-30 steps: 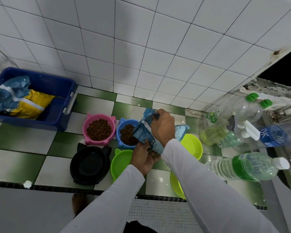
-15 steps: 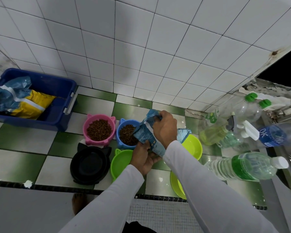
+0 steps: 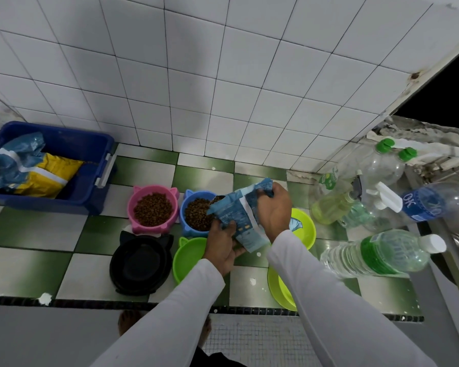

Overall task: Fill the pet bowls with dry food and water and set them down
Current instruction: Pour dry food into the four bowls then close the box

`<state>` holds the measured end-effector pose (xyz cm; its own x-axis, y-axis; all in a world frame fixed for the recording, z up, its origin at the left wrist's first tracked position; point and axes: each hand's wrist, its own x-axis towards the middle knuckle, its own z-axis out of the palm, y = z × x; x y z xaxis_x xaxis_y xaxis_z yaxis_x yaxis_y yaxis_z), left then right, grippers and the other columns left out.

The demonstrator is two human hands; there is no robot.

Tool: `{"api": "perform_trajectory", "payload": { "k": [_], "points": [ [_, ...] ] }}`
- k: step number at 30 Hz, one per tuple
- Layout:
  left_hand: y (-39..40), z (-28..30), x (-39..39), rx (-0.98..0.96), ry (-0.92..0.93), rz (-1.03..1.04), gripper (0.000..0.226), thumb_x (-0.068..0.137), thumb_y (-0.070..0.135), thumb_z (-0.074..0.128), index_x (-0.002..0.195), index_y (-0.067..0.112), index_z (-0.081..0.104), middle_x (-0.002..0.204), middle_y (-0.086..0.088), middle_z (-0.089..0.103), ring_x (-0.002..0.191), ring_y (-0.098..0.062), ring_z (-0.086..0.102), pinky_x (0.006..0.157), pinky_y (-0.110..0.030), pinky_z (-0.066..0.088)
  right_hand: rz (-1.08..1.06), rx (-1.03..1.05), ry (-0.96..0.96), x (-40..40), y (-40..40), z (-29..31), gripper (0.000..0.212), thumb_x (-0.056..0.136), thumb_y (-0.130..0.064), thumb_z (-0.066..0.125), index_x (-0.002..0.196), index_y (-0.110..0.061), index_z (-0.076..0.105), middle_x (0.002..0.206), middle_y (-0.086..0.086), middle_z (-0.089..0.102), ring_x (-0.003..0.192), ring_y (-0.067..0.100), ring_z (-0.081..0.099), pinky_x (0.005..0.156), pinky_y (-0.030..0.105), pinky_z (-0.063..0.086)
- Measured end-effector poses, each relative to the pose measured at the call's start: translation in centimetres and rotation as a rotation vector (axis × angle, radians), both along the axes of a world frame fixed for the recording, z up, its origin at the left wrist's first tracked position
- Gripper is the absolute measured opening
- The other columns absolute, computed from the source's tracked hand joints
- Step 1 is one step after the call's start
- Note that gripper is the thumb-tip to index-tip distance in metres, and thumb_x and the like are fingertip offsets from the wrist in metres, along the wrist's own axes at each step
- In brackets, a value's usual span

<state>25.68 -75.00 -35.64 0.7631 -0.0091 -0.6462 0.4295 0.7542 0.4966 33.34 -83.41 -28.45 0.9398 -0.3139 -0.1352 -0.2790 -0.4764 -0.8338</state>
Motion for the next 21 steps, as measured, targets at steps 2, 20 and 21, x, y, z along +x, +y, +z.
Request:
{"api": "perform_trajectory", "payload": {
  "k": [2, 20, 21],
  "points": [
    [0.1, -0.1, -0.1, 0.015, -0.008, 0.007, 0.045, 0.108, 0.013, 0.048, 0.145, 0.04, 0.045, 0.138, -0.004, 0.064, 0.123, -0.033, 0.063, 0.073, -0.05, 0.061, -0.015, 0.028, -0.013, -0.2, -0.3, 0.0, 0.007, 0.088, -0.014, 0.06, 0.085, -0.012, 0.066, 0.081, -0.001, 0.068, 0.079, 0.022, 0.059, 0.07, 0.027, 0.039],
    [1.7, 2.8, -2.9, 0.343, -0.173, -0.04, 0.032, 0.103, 0.007, 0.058, 0.133, 0.015, 0.049, 0.125, -0.003, 0.069, 0.098, -0.017, 0.074, 0.067, -0.04, 0.063, -0.164, 0.395, -0.062, -2.9, -1.3, 0.5, 0.015, 0.066, -0.003, 0.052, 0.073, -0.008, 0.064, 0.066, -0.008, 0.061, 0.066, 0.015, 0.052, 0.066, 0.032, 0.048],
    [1.9, 2.9, -3.1, 0.359, -0.186, -0.041, 0.031, 0.103, 0.006, 0.058, 0.131, 0.014, 0.049, 0.125, -0.004, 0.069, 0.1, -0.019, 0.074, 0.072, -0.044, 0.064, -0.169, 0.401, -0.066, -3.2, -1.2, 0.6, 0.015, 0.065, -0.003, 0.052, 0.072, -0.009, 0.064, 0.065, -0.008, 0.061, 0.065, 0.015, 0.051, 0.065, 0.032, 0.047]
  ]
}}
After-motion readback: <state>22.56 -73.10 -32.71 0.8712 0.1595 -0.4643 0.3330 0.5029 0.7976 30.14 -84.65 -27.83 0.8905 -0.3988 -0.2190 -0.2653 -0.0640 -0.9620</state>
